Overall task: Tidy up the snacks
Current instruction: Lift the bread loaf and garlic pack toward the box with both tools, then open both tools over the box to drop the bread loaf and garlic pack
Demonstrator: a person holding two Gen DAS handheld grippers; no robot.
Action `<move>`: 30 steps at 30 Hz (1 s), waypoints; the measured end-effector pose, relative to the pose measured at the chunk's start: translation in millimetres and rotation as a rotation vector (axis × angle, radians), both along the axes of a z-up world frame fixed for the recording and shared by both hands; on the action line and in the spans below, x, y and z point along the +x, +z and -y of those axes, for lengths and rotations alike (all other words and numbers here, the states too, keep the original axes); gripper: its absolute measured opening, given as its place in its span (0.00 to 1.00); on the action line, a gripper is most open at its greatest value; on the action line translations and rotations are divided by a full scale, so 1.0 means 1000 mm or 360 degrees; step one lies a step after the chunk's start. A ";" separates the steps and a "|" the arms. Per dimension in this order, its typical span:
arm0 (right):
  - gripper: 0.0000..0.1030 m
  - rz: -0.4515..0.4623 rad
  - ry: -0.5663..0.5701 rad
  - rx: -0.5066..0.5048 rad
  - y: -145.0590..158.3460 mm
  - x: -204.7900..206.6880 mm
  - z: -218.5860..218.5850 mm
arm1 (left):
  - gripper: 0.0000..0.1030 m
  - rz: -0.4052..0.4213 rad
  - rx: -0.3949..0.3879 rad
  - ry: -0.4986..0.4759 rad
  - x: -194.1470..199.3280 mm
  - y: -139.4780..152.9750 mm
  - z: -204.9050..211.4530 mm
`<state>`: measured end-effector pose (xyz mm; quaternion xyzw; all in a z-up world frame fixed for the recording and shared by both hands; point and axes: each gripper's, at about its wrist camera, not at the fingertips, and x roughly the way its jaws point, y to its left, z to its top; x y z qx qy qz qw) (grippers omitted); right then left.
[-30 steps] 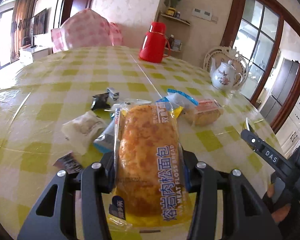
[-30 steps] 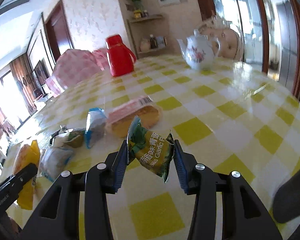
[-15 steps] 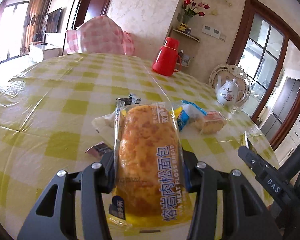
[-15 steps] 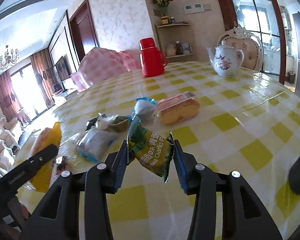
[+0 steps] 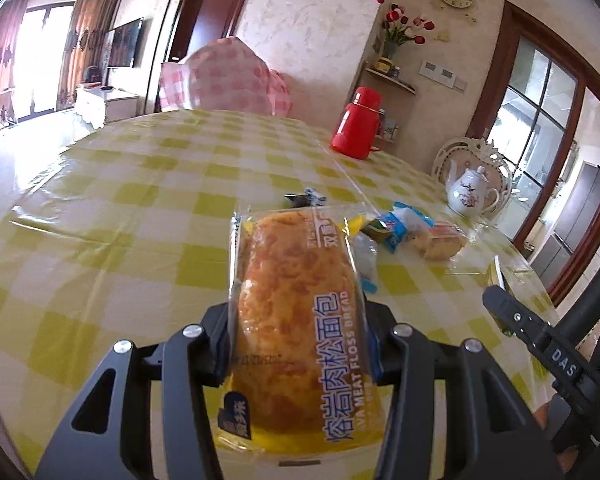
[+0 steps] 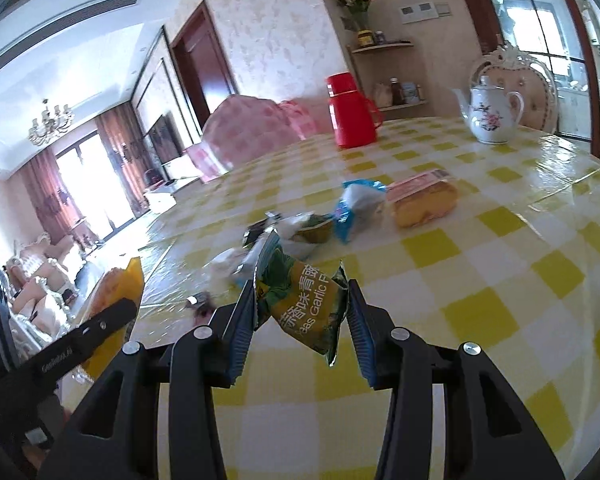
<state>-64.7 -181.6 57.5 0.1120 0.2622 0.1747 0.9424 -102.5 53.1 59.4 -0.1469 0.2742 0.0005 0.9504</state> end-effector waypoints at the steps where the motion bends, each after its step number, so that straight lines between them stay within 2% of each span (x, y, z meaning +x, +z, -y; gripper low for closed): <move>1: 0.43 0.0000 0.0021 0.0002 0.000 -0.004 -0.004 | 0.47 -0.0005 -0.0005 0.0012 -0.004 0.001 -0.006; 5: 0.43 -0.0004 0.0103 -0.0006 0.000 -0.016 -0.020 | 0.47 -0.0022 0.0000 0.0056 -0.019 0.007 -0.024; 11: 0.43 0.0001 0.0231 -0.0023 -0.001 -0.034 -0.046 | 0.48 -0.0020 0.0071 0.0090 -0.049 0.017 -0.050; 21: 0.43 0.0001 0.0431 -0.0082 -0.001 -0.062 -0.096 | 0.48 -0.0080 0.0110 0.0231 -0.097 0.014 -0.113; 26: 0.43 -0.0016 0.0574 -0.0138 -0.001 -0.082 -0.134 | 0.48 -0.0128 0.0120 0.0268 -0.114 0.018 -0.149; 30: 0.43 0.0010 0.0715 -0.0214 0.000 -0.104 -0.171 | 0.48 -0.0172 0.0156 0.0357 -0.132 0.022 -0.181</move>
